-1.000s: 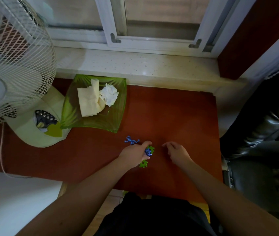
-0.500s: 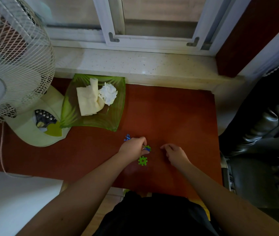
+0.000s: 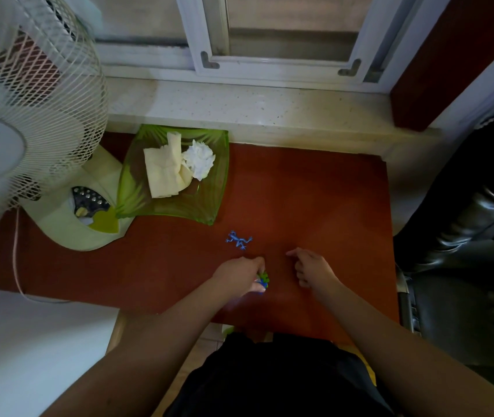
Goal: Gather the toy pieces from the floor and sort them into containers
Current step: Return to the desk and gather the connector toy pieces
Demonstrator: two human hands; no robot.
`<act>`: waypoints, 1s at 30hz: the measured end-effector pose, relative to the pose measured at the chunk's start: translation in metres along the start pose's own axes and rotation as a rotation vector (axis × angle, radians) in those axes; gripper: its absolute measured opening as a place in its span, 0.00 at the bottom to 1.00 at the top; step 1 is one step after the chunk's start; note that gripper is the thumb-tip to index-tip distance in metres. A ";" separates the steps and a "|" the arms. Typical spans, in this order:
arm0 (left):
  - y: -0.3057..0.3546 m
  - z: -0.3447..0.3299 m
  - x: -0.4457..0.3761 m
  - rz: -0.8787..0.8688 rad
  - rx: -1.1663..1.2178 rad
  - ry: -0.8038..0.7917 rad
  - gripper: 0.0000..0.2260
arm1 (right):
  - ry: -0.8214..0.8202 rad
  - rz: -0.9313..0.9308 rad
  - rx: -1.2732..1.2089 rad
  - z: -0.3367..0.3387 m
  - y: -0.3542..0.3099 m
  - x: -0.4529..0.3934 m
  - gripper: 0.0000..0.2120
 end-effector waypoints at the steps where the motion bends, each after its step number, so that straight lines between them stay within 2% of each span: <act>1: -0.001 0.000 0.001 0.009 0.002 0.012 0.20 | 0.000 -0.004 -0.003 -0.001 0.001 -0.001 0.13; 4: -0.003 -0.001 0.004 0.018 0.038 0.052 0.25 | 0.004 -0.020 -0.011 -0.002 0.007 -0.001 0.13; 9: -0.008 0.000 0.005 0.071 0.145 0.109 0.41 | -0.004 -0.036 -0.033 -0.005 0.009 0.004 0.13; 10: -0.009 0.000 0.004 0.081 0.165 0.110 0.41 | -0.011 -0.038 -0.051 -0.006 0.009 0.006 0.14; 14: -0.010 0.002 0.001 0.073 0.205 0.148 0.25 | -0.030 -0.115 -0.228 -0.009 0.008 0.013 0.17; 18: -0.012 0.006 -0.003 0.082 0.219 0.193 0.16 | -0.034 -0.202 -0.462 -0.009 0.005 0.018 0.19; 24: -0.012 0.004 -0.007 0.101 0.334 0.235 0.16 | -0.027 -0.219 -0.699 -0.013 0.003 0.020 0.20; 30: -0.017 0.001 -0.010 0.131 0.417 0.233 0.17 | -0.040 -0.199 -0.809 -0.014 0.001 0.020 0.21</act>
Point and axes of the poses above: each hand's wrist, its own x-axis away from the middle knuckle, its own z-axis out of the back of the hand, y = z × x, the point moved 4 cm from there along -x, towards the middle knuckle, and after that the axes turned 4 degrees about -y, right-handed, at the moved point
